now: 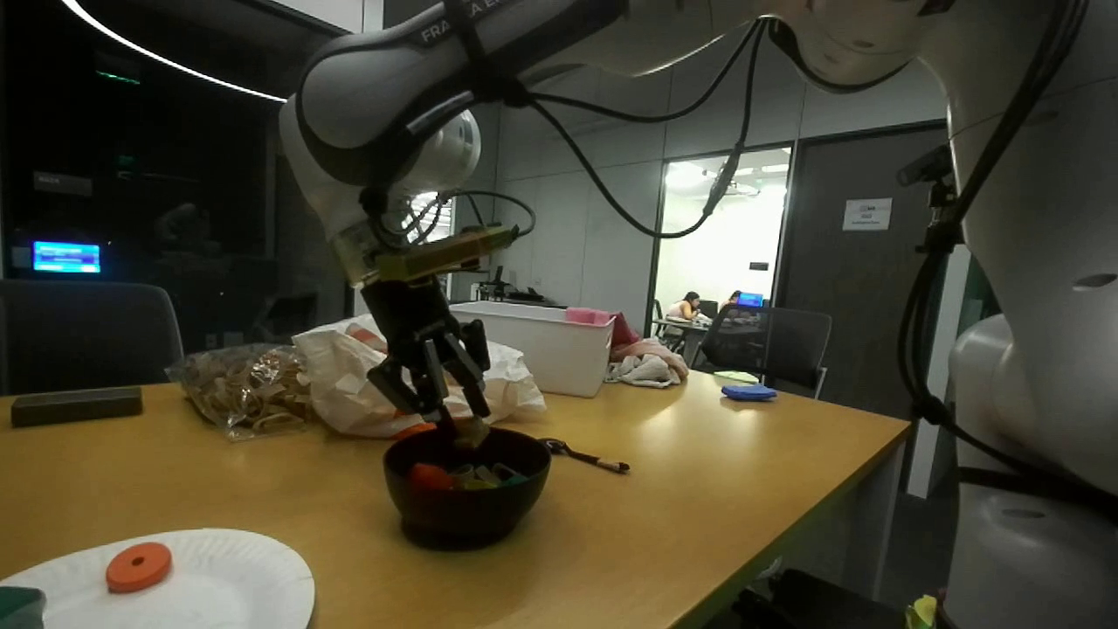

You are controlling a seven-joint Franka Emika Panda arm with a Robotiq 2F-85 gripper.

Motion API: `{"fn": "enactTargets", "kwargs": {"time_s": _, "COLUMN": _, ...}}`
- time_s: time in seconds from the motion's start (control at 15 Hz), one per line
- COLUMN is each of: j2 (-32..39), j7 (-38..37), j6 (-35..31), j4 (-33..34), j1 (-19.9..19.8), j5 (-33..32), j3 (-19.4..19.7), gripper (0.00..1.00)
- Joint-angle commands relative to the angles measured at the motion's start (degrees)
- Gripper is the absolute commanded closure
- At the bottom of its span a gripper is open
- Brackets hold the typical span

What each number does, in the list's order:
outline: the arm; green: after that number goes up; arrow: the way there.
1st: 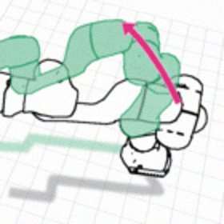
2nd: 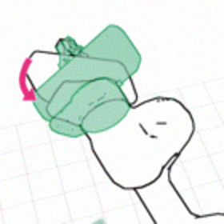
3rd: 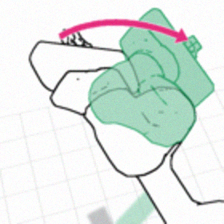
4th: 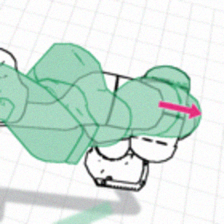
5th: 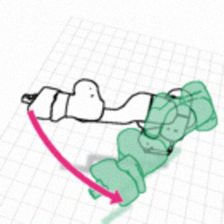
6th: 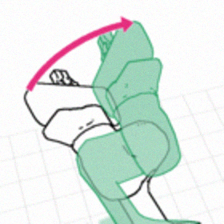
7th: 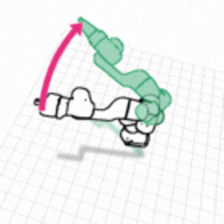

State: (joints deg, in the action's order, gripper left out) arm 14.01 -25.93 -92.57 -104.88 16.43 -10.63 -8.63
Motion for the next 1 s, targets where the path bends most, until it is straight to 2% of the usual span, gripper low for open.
{"fn": "enactTargets", "kwargs": {"time_s": 0.0, "j2": -2.42, "j7": 0.06, "j6": -1.04, "j4": -2.12, "j1": -0.41, "j5": 1.08, "j3": -0.43, "gripper": 0.21}}
{"fn": "enactTargets", "kwargs": {"time_s": 0.07, "j2": -2.47, "j7": 0.03, "j6": -0.95, "j4": -1.82, "j1": -0.10, "j5": 0.89, "j3": -0.69, "gripper": 0.12}}
{"fn": "enactTargets", "kwargs": {"time_s": 0.2, "j2": -2.52, "j7": -0.17, "j6": -0.87, "j4": -1.00, "j1": 0.62, "j5": 0.71, "j3": -1.52, "gripper": 0.00}}
{"fn": "enactTargets", "kwargs": {"time_s": 0.53, "j2": -1.31, "j7": 0.27, "j6": -0.86, "j4": 1.58, "j1": 3.74, "j5": 1.32, "j3": -5.38, "gripper": 0.00}}
{"fn": "enactTargets", "kwargs": {"time_s": 0.93, "j2": 4.35, "j7": 2.97, "j6": -2.26, "j4": 7.33, "j1": 8.56, "j5": 0.87, "j3": -9.24, "gripper": 0.00}}
